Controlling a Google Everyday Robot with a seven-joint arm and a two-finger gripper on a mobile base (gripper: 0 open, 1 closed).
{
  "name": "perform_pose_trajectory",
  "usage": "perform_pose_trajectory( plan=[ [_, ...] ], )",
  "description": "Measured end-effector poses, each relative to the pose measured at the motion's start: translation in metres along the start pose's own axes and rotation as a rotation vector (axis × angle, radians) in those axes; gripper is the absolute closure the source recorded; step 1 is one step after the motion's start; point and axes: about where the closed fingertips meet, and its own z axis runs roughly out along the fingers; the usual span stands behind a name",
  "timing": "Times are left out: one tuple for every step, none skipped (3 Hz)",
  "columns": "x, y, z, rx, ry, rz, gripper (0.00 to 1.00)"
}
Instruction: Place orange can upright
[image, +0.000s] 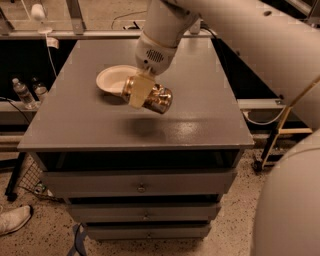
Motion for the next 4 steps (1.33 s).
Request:
perform_pose_trajectory(
  plan=[
    [0.000,0.004,-0.028,0.003,-0.186,-0.071,1.00],
    [0.008,0.004,-0.041,0.037,-0.354,-0.060,1.00],
    [0.013,0.001,-0.049,0.060,-0.398,-0.044,1.00],
    [0.013,0.001,-0.049,0.060,-0.398,-0.044,1.00]
  ],
)
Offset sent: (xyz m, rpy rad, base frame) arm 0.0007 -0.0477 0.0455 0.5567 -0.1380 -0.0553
